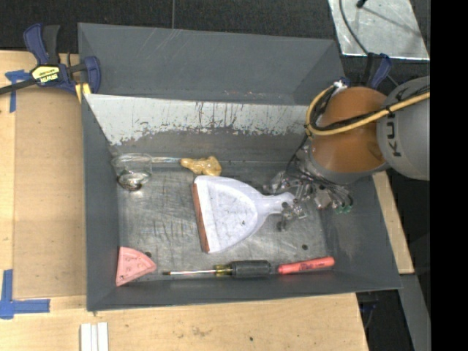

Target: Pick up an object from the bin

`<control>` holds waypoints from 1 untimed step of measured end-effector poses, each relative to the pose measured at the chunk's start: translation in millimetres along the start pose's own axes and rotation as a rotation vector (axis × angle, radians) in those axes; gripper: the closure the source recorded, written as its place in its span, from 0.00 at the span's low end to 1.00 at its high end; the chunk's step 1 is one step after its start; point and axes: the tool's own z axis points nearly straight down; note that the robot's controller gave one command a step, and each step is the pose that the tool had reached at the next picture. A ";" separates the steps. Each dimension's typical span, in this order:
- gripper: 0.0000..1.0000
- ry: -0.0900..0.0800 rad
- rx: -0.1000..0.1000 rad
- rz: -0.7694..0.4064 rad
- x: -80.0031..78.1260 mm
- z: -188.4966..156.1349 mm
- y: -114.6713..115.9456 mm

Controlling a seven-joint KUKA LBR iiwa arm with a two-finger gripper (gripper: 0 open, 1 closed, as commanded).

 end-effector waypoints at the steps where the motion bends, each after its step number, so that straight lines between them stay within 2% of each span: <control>1: 1.00 0.012 -0.007 -0.060 2.5 -29.5 0.6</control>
Offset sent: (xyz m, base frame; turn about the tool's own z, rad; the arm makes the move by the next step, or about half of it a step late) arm -0.0104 -0.0128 0.1044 -0.1091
